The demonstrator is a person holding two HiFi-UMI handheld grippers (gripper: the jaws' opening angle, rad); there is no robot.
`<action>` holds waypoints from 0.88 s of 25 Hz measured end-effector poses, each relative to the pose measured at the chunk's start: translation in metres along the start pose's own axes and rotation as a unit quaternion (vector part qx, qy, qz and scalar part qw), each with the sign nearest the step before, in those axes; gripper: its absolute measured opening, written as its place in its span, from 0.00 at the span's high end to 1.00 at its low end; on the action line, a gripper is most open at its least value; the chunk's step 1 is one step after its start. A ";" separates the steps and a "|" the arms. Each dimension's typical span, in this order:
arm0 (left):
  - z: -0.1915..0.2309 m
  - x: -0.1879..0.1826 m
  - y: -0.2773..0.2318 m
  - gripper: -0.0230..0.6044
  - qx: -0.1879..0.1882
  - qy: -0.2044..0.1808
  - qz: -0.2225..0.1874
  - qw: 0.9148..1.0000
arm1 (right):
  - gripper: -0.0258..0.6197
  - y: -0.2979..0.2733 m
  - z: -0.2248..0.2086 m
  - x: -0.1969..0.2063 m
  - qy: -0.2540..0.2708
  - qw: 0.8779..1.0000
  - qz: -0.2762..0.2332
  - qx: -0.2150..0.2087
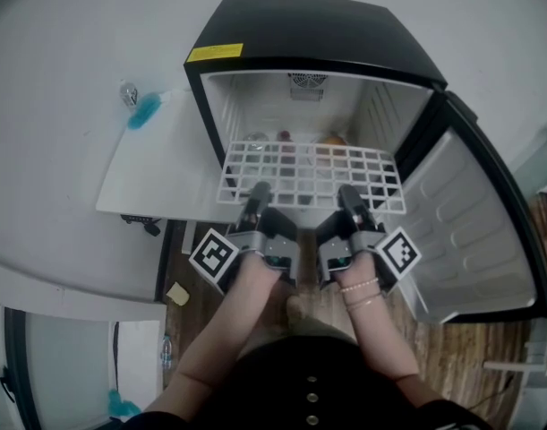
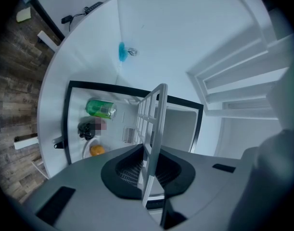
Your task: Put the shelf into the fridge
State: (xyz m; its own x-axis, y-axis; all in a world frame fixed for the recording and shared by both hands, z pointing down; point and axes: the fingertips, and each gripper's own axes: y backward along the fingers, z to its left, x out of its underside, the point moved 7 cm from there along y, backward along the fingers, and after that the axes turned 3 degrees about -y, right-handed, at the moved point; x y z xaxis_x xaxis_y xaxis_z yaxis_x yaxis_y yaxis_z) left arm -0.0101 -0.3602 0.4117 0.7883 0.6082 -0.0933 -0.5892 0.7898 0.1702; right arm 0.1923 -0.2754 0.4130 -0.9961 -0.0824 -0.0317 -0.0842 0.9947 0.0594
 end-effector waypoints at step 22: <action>0.003 -0.002 -0.007 0.91 0.002 -0.006 0.005 1.000 | 0.91 -0.008 -0.001 -0.002 -0.003 1.000 -0.012 0.002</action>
State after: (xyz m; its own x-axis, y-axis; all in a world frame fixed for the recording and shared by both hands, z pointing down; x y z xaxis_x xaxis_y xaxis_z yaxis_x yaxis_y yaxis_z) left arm -0.0065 -0.3673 0.4138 0.7848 0.6146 -0.0797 -0.5961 0.7838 0.1742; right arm 0.1951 -0.2830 0.4140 -0.9936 -0.1063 -0.0393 -0.1083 0.9926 0.0544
